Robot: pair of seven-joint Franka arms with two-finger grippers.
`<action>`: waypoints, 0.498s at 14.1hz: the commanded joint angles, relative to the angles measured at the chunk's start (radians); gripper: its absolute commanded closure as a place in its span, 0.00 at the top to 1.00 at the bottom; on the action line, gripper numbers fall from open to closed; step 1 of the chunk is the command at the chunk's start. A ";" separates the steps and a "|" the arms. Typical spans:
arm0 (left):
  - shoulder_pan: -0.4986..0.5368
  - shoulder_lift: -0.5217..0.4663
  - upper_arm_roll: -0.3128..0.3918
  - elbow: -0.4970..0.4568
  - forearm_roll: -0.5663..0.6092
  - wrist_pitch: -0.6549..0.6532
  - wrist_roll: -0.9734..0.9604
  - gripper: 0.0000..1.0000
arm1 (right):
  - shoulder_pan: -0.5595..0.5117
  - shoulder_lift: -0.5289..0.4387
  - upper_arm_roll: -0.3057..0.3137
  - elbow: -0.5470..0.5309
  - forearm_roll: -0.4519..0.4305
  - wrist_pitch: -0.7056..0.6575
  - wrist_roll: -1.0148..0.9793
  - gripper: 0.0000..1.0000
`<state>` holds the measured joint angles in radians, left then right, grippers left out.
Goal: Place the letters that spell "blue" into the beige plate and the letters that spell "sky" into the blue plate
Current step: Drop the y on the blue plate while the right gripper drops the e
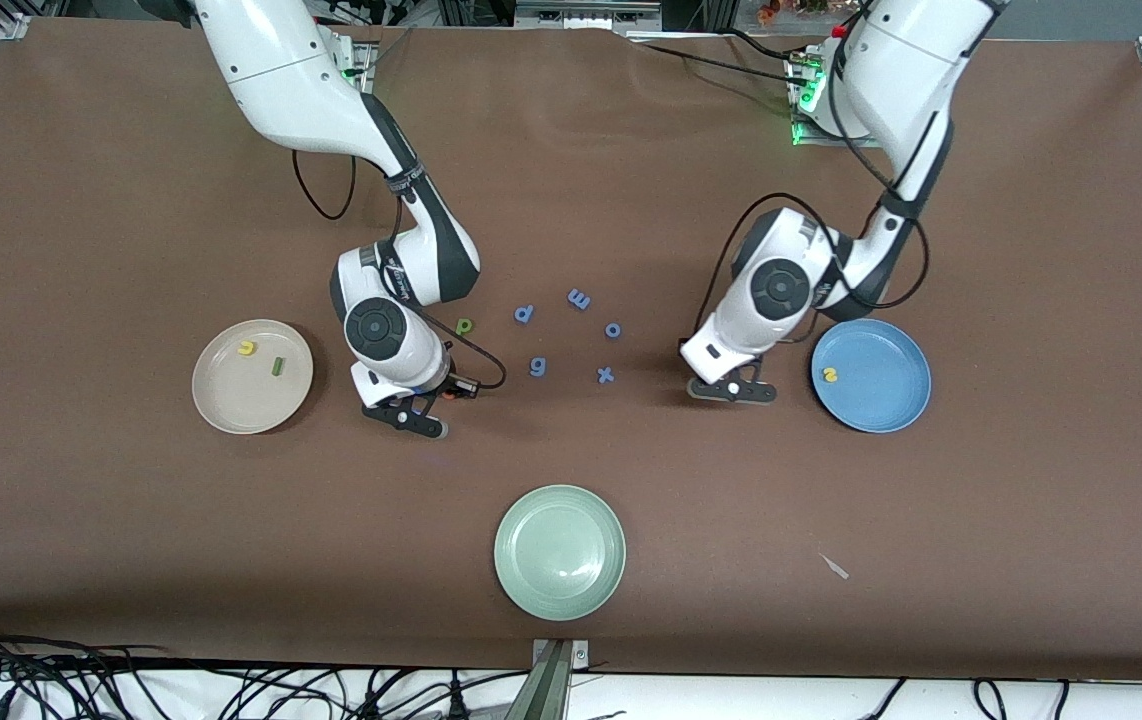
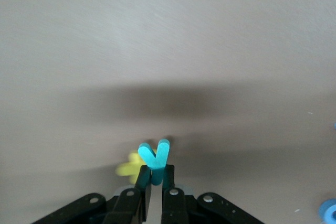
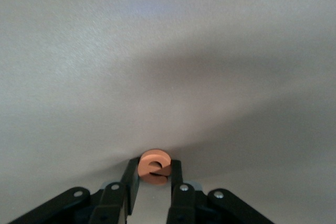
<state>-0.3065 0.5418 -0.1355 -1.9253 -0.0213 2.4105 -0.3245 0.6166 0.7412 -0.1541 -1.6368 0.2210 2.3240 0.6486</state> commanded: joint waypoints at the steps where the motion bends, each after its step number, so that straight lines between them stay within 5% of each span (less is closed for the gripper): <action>1: 0.114 -0.114 -0.013 -0.067 0.030 -0.079 0.163 0.00 | -0.055 -0.028 0.001 0.046 0.009 -0.125 -0.109 0.13; 4: 0.228 -0.155 -0.013 -0.110 0.030 -0.085 0.368 0.00 | -0.094 -0.089 -0.073 0.022 0.006 -0.268 -0.327 0.13; 7: 0.320 -0.142 -0.007 -0.115 0.030 -0.082 0.580 0.01 | -0.094 -0.149 -0.152 -0.061 0.003 -0.275 -0.496 0.13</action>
<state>-0.0347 0.4139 -0.1328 -2.0133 -0.0208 2.3285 0.1468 0.5131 0.6536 -0.2678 -1.6140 0.2205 2.0529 0.2535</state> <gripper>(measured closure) 0.877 0.714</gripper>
